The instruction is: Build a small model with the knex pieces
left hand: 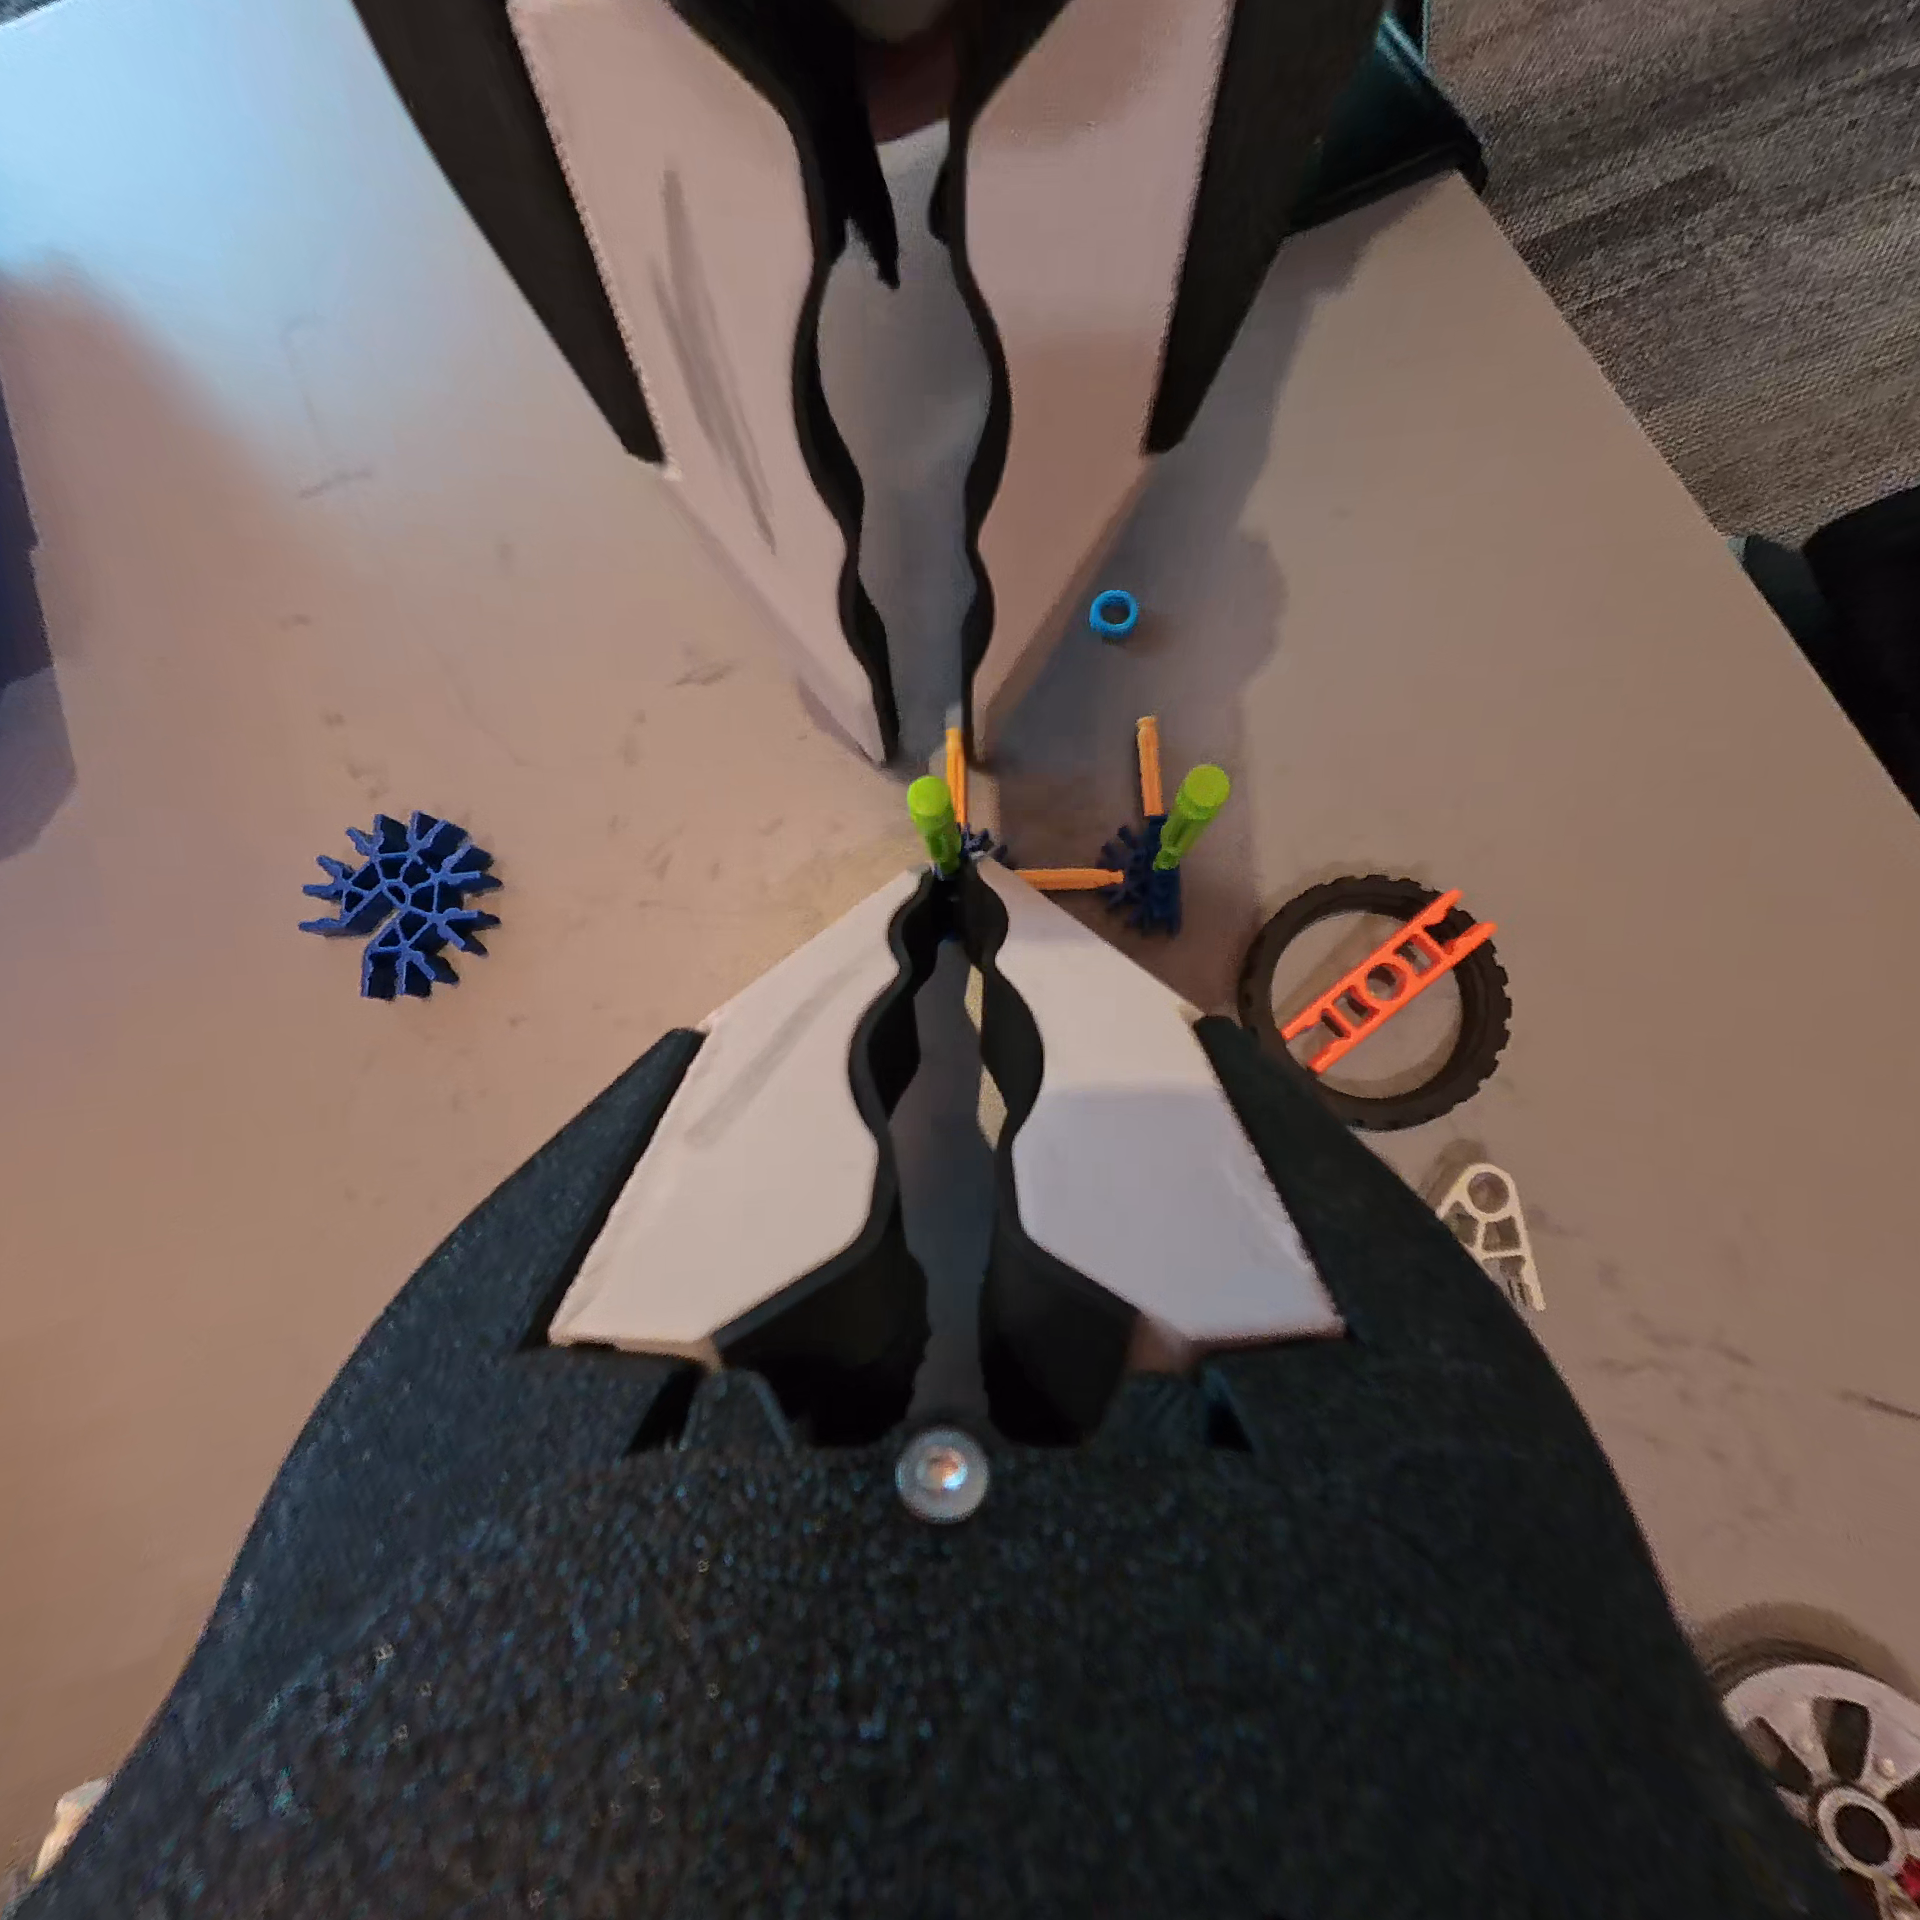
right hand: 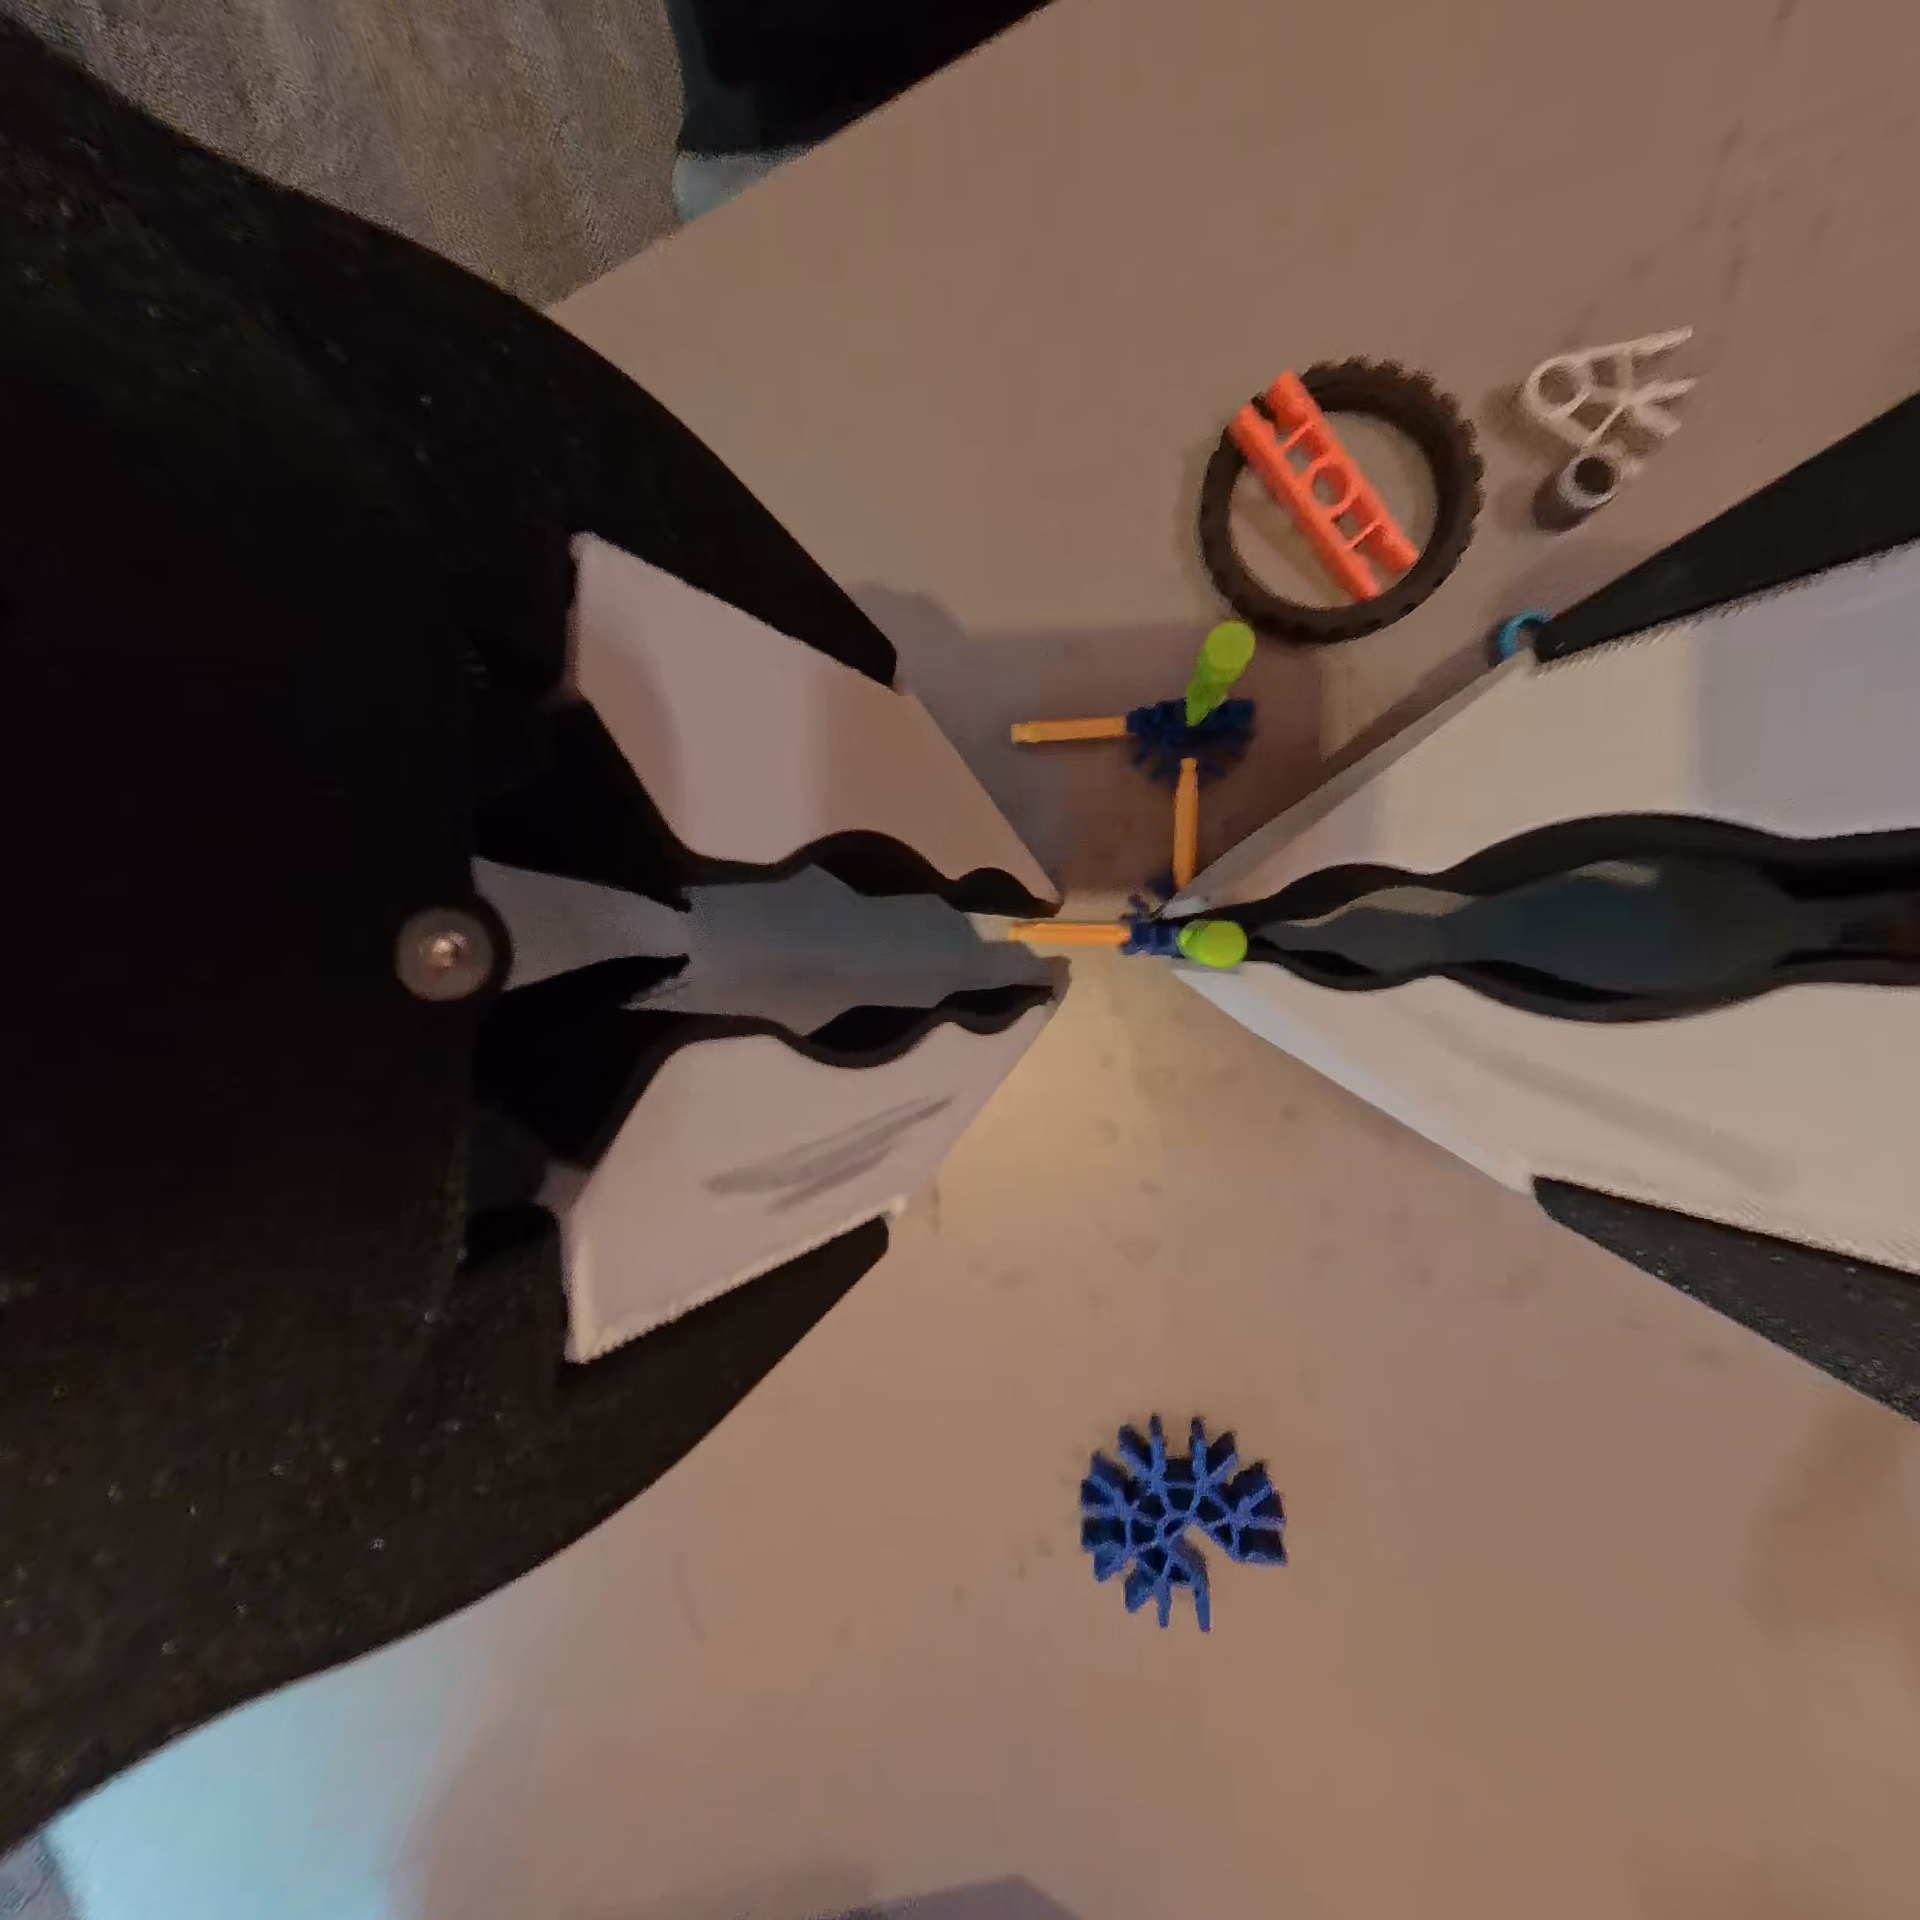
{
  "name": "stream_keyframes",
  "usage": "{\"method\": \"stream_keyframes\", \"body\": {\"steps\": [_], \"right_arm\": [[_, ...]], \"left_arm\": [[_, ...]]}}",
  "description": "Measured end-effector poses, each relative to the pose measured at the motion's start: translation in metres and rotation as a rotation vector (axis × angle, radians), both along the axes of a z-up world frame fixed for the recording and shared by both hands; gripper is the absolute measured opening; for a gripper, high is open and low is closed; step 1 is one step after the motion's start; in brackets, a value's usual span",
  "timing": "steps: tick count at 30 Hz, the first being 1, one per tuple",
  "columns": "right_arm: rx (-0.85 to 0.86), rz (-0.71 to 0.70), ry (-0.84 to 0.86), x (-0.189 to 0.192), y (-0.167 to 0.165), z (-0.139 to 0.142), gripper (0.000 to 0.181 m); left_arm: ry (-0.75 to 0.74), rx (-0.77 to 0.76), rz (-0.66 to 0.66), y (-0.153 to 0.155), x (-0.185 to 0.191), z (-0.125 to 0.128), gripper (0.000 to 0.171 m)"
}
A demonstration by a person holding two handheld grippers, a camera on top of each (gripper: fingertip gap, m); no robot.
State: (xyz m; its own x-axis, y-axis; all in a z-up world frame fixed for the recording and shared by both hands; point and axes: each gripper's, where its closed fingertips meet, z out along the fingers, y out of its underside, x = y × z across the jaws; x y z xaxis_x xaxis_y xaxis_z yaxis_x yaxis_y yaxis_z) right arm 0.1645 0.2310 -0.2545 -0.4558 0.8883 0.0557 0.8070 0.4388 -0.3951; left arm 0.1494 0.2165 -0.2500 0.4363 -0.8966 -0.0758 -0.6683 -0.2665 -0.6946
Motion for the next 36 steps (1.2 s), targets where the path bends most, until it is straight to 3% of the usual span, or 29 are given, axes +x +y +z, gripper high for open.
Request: {"method": "stream_keyframes", "body": {"steps": [13,25,36], "right_arm": [[-0.042,-0.022,0.118,-0.0060,-0.0004,-0.0001,0.002],[-0.067,-0.019,0.161,-0.0073,-0.0010,0.0004,0.001],[-0.084,-0.013,0.176,-0.0076,-0.0012,0.0003,0.001]], "left_arm": [[-0.002,0.022,0.003,0.0015,-0.0084,0.0010,0.001],[-0.044,0.038,-0.006,0.0037,-0.0045,0.0094,0.001],[-0.011,-0.004,0.010,0.0065,-0.0058,0.0012,0.001]]}}
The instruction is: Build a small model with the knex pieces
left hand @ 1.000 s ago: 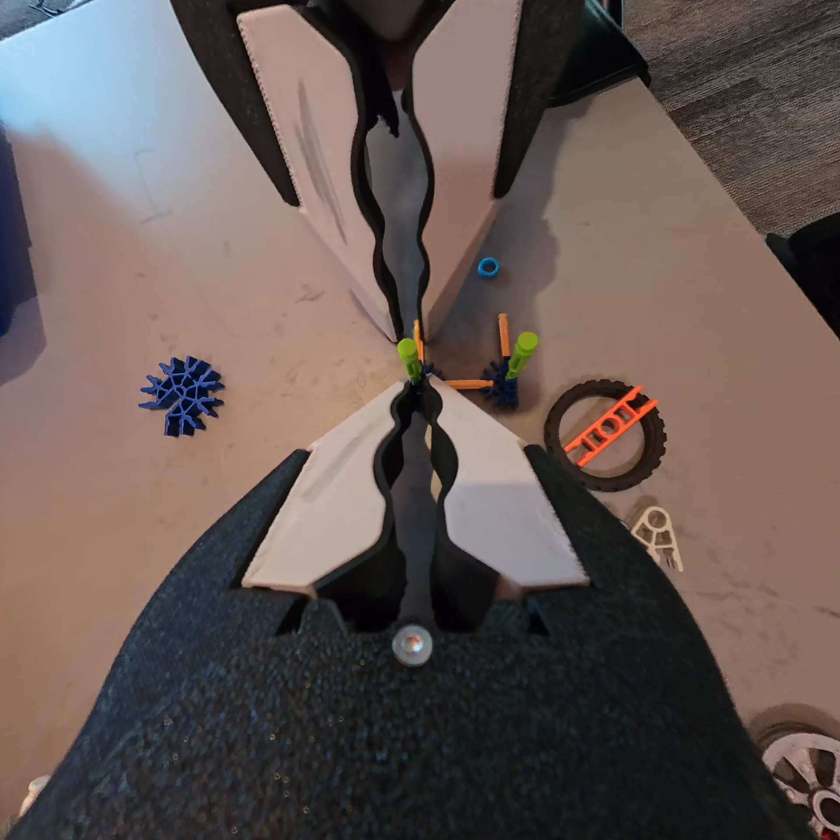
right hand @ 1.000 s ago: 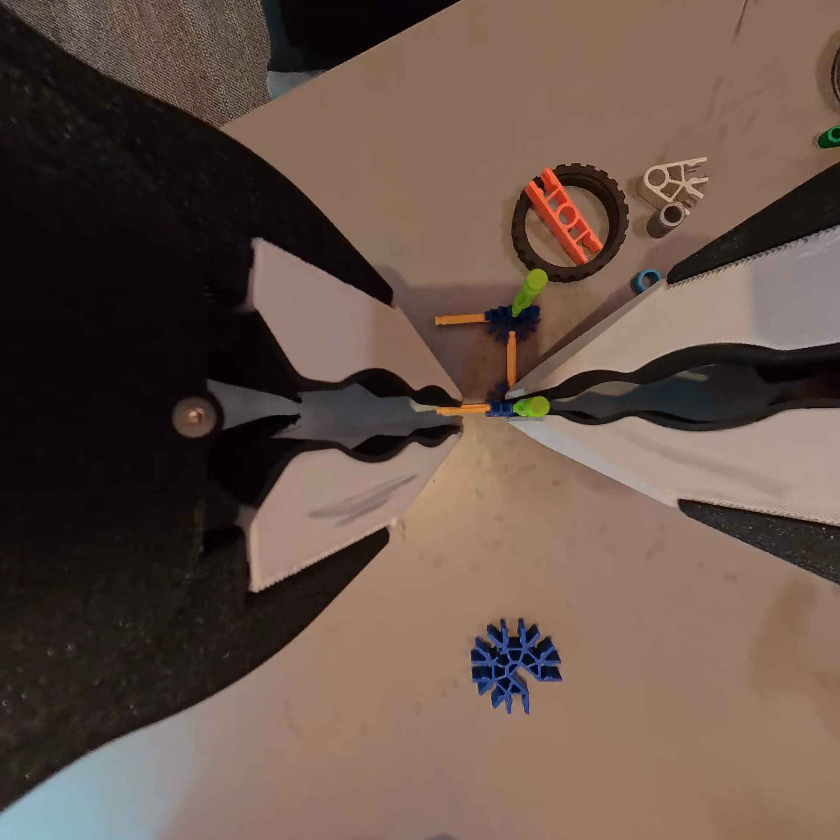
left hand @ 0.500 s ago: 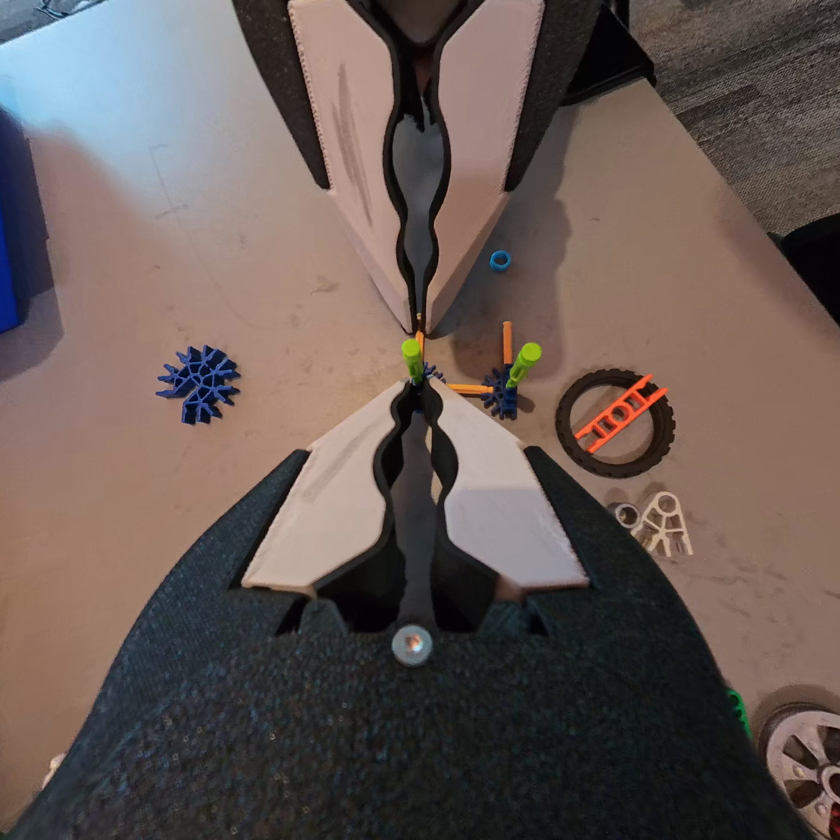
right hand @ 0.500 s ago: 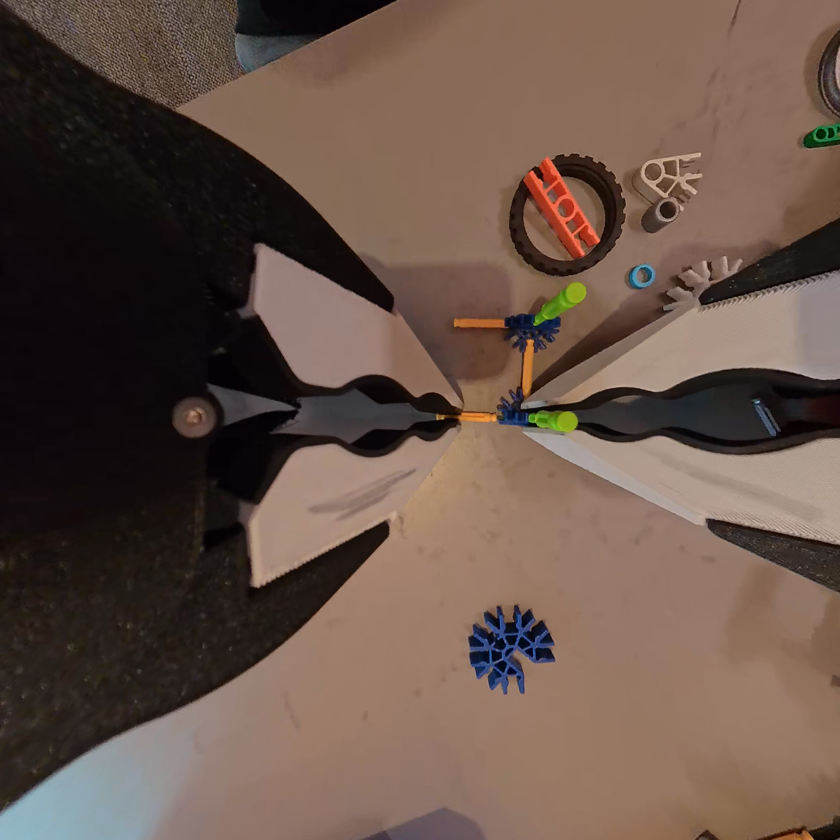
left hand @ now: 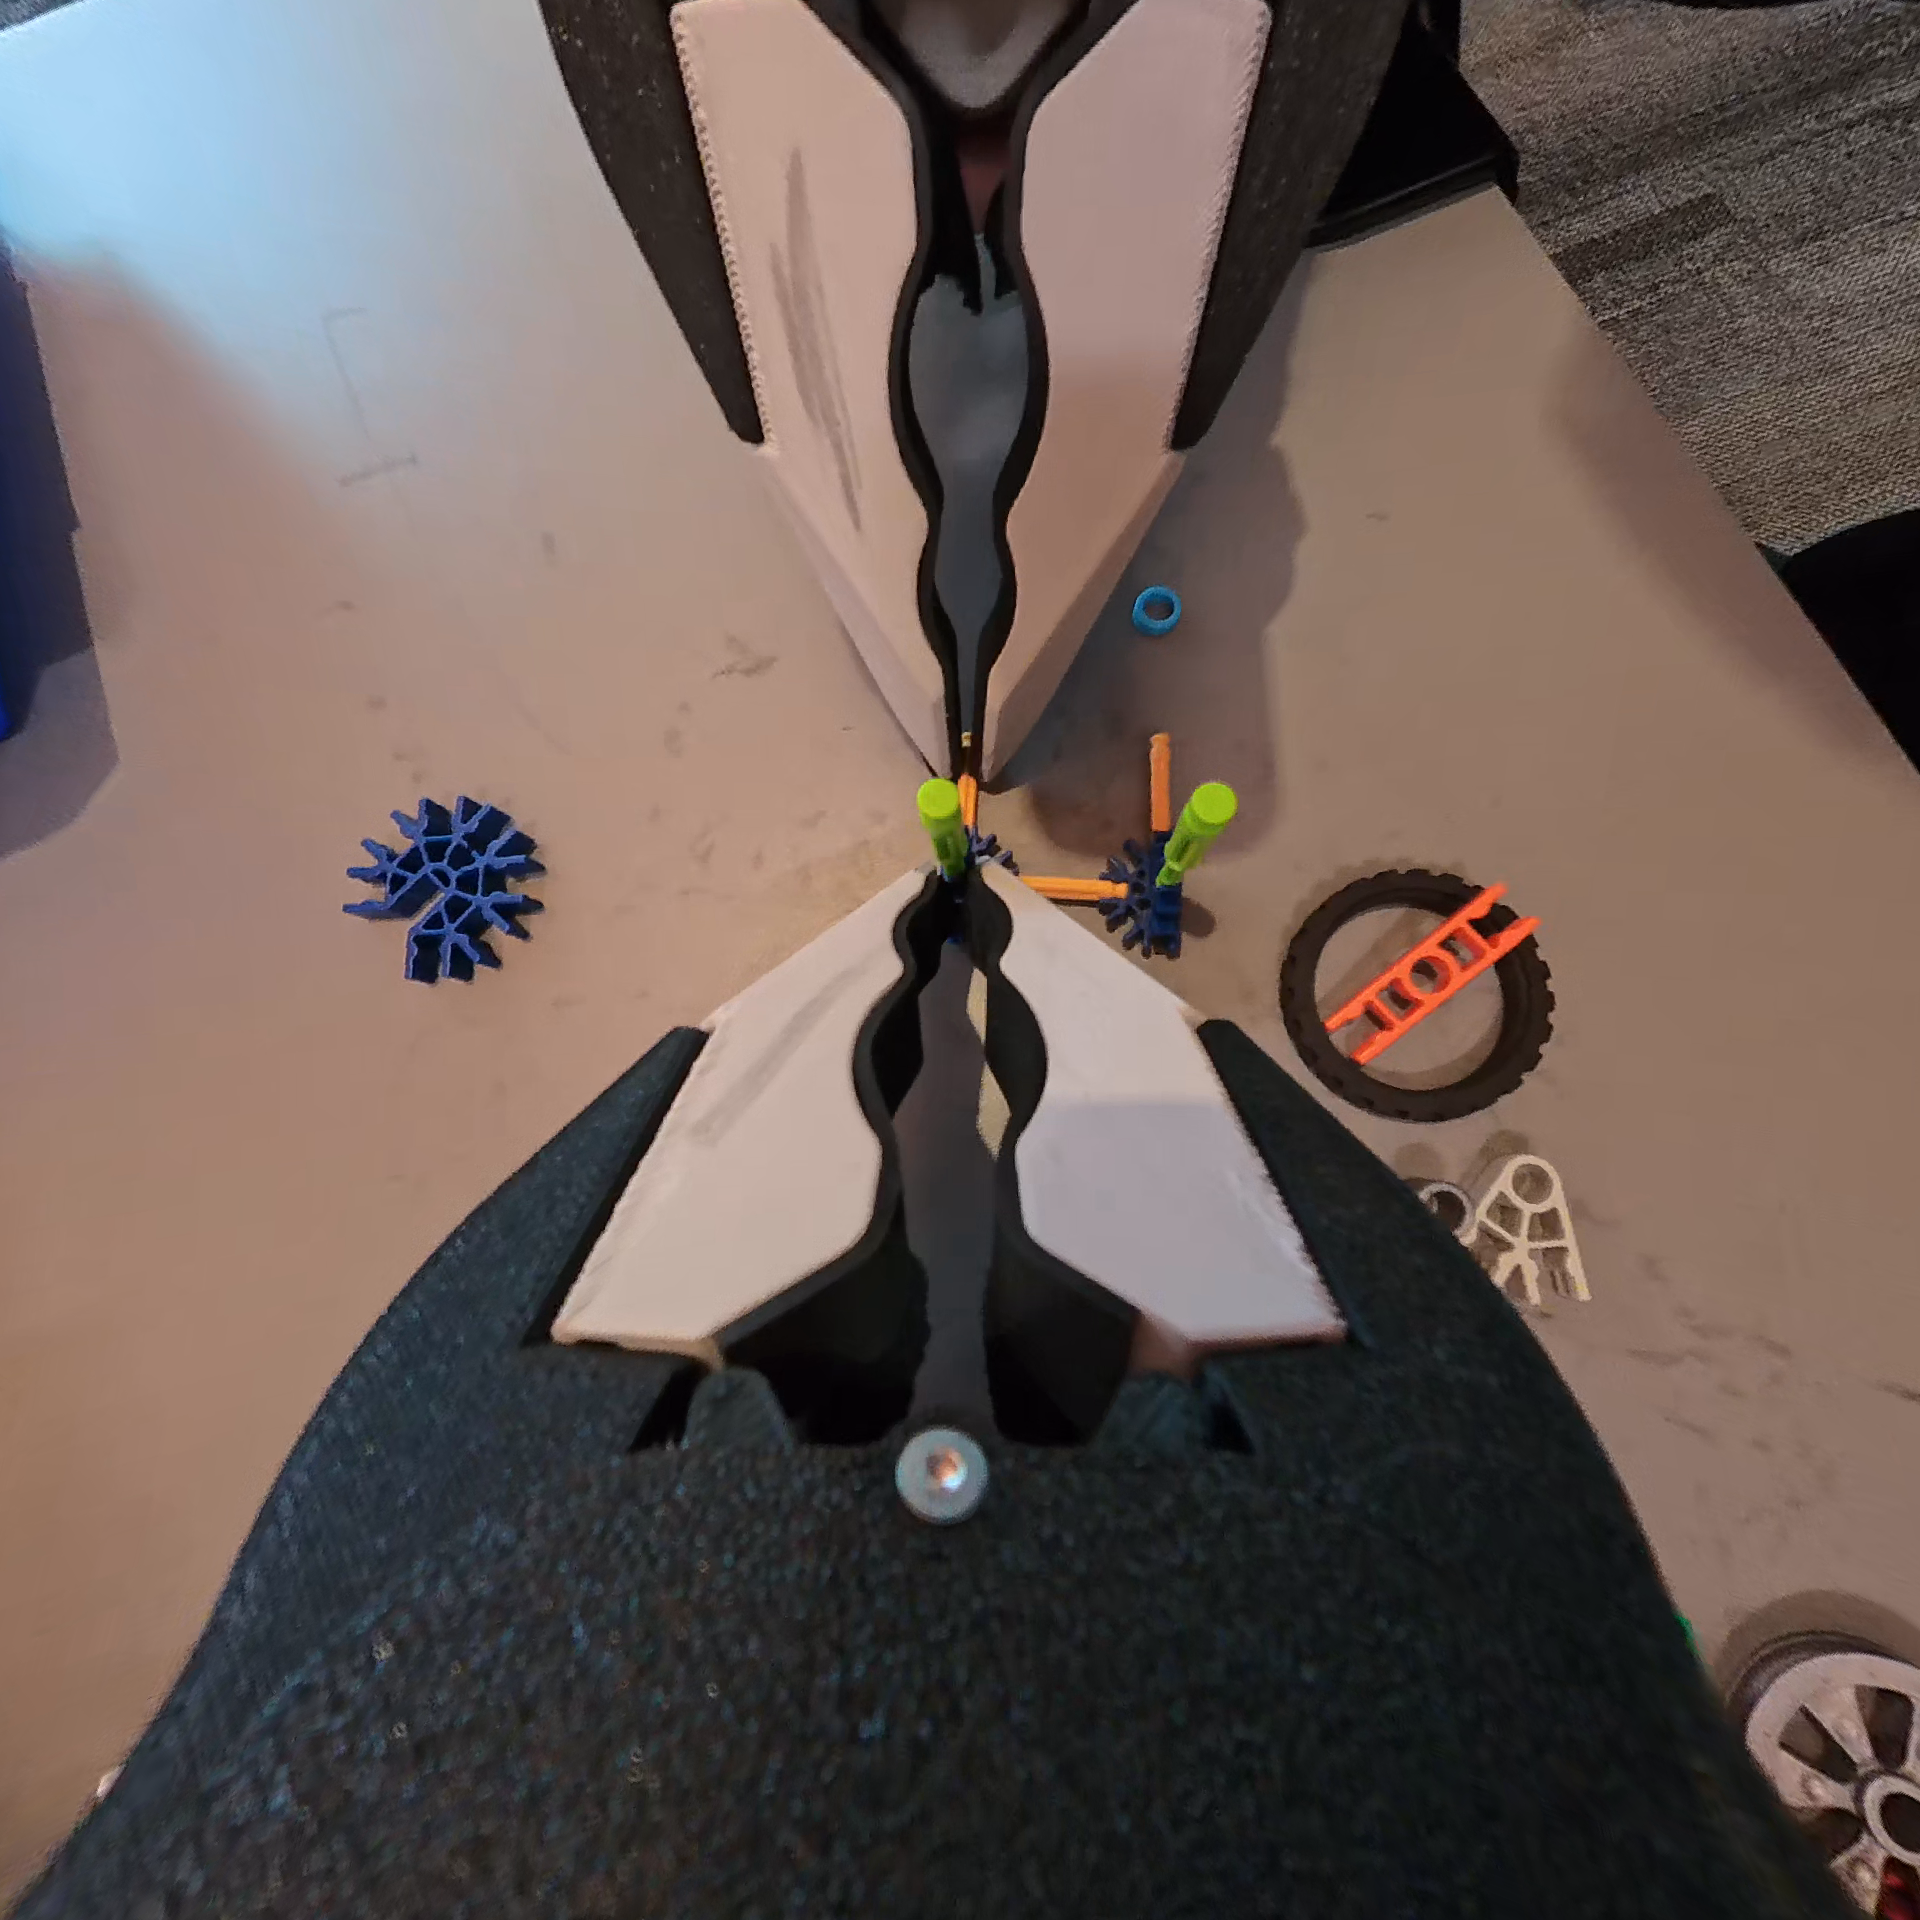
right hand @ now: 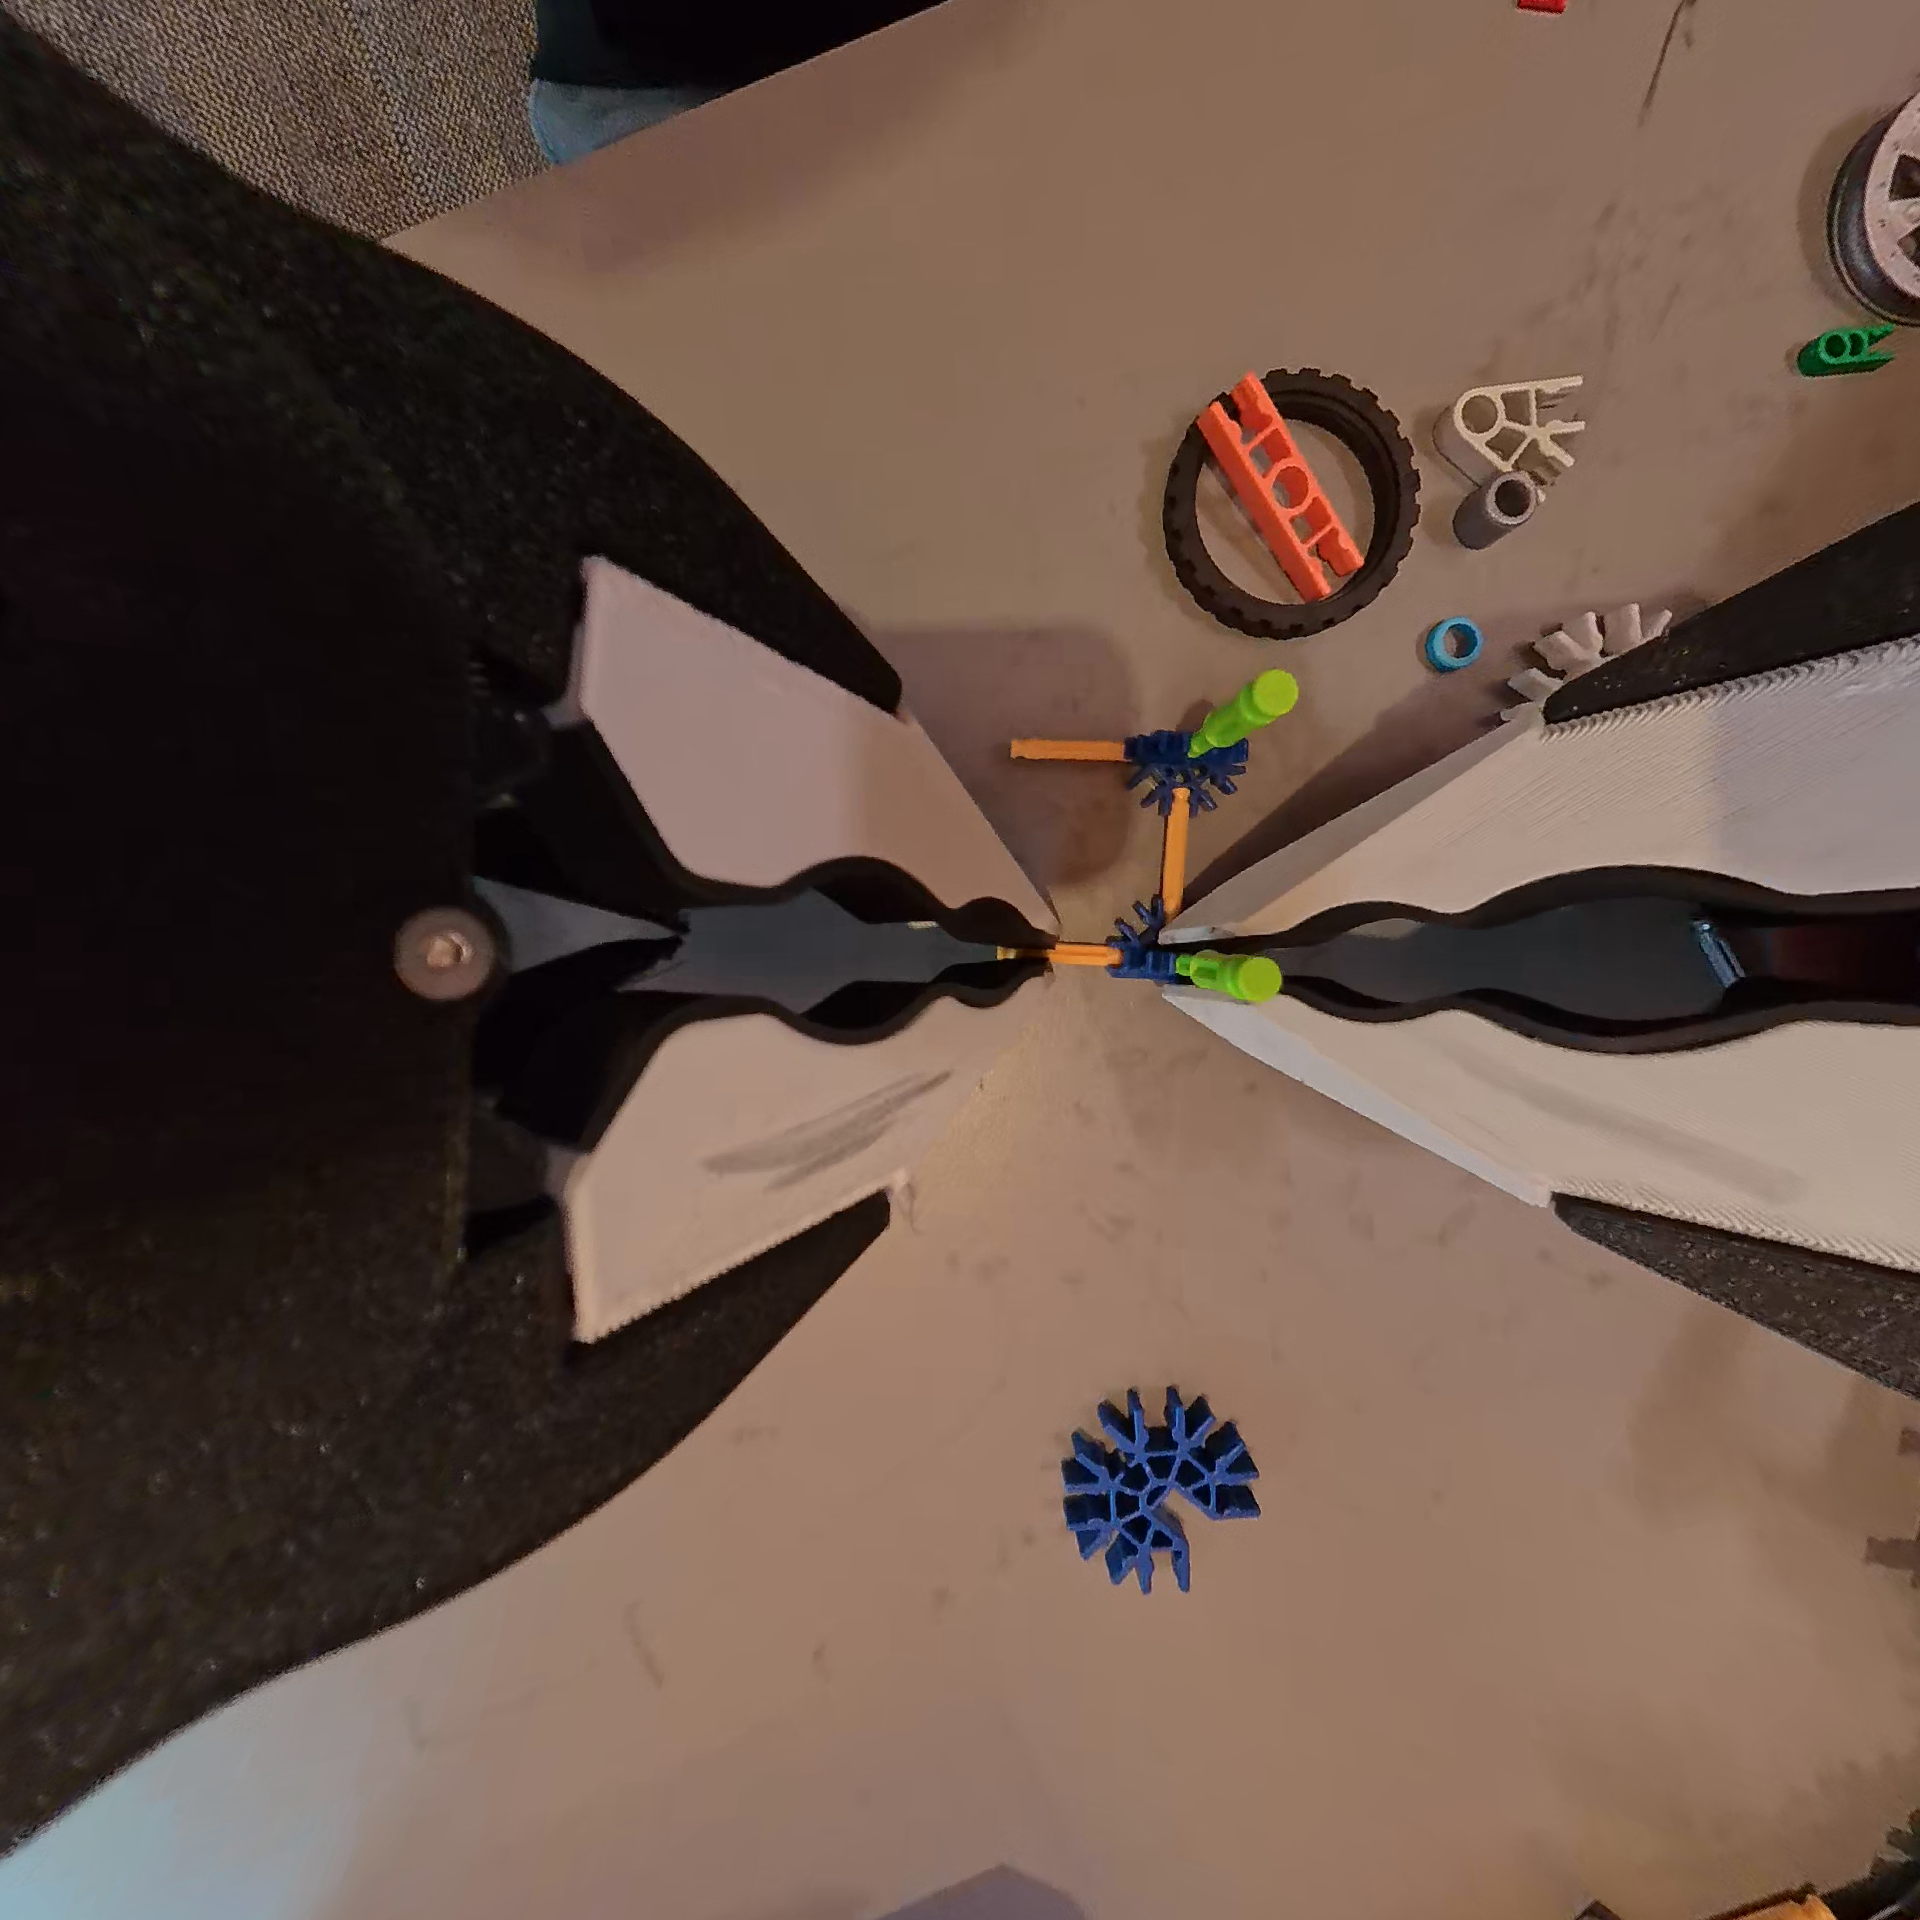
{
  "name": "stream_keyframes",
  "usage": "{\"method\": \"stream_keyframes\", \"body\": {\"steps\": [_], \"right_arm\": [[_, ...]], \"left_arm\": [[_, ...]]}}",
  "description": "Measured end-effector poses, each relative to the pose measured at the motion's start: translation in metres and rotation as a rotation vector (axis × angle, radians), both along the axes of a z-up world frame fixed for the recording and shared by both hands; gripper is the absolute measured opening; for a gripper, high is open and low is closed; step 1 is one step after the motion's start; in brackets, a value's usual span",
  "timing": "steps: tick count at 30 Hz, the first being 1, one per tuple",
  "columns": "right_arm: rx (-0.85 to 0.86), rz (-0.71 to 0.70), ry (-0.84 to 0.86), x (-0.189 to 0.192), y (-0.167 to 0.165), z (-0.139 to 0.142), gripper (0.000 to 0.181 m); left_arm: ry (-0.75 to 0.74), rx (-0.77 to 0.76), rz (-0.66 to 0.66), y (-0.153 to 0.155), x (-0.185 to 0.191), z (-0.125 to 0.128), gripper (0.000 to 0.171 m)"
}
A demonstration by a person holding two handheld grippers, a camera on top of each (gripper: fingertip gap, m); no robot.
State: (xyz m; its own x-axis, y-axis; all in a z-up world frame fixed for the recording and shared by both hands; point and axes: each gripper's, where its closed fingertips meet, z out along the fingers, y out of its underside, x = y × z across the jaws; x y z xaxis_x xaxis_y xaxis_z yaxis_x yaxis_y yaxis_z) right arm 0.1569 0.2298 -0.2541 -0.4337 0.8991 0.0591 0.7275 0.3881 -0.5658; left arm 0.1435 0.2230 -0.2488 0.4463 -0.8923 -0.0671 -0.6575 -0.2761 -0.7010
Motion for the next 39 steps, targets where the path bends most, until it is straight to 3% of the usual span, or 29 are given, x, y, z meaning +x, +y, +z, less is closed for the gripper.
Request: {"method": "stream_keyframes", "body": {"steps": [12,39], "right_arm": [[-0.050,-0.017,0.069,-0.010,-0.001,0.008,0.001],[-0.063,0.054,-0.009,-0.008,-0.002,0.005,0.006]], "left_arm": [[0.017,-0.020,-0.001,0.000,0.000,-0.001,0.001],[0.039,0.003,-0.006,0.000,0.005,-0.002,0.001]]}}
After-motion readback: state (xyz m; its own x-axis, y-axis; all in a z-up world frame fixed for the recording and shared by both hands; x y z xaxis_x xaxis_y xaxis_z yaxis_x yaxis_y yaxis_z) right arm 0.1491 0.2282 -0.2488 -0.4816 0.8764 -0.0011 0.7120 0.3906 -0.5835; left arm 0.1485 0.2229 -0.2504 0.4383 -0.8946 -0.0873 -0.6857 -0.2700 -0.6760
